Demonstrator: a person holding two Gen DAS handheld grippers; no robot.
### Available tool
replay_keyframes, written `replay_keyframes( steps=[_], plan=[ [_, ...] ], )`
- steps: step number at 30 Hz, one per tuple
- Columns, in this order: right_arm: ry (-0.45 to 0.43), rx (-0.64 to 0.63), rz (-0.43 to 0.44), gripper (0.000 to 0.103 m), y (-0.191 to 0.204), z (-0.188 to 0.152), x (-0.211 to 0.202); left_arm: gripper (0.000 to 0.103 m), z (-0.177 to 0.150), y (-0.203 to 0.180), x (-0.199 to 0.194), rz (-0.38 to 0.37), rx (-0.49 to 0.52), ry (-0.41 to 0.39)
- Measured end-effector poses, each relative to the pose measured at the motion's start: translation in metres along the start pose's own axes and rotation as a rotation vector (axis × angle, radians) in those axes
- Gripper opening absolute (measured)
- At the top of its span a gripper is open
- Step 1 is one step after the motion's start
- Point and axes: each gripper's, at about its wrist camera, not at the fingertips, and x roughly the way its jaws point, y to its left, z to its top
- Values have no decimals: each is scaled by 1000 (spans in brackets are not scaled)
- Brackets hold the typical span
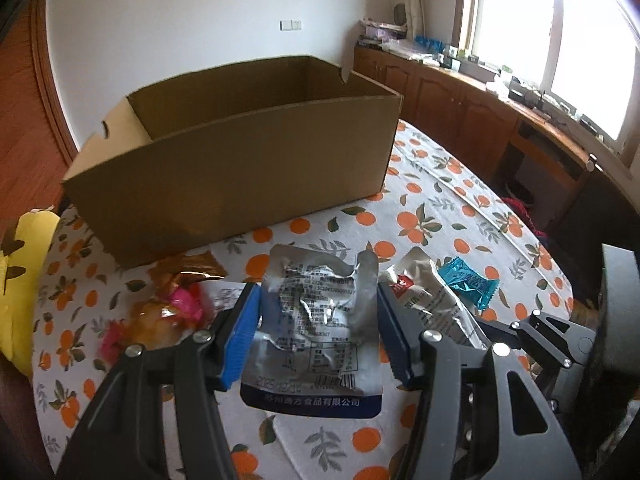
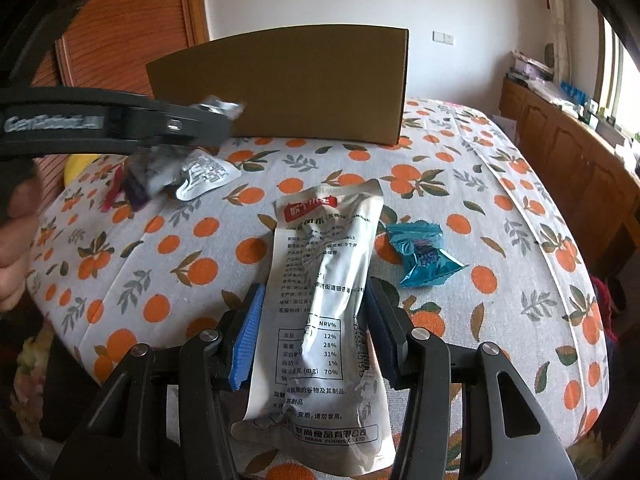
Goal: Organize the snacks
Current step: 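Lift the white packet with the right gripper while the left gripper lifts the foil pouch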
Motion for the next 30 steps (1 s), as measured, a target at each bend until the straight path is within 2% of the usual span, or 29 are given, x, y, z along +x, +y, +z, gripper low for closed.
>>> replay_keyframes(
  steps=[5, 30],
  plan=[
    [6, 17, -10, 50, -3, 3, -5, 57, -2, 7, -16, 0, -18, -31],
    [-126, 29, -27, 50, 4, 26, -80, 57, -16, 0, -84, 16, 4, -138]
  ],
)
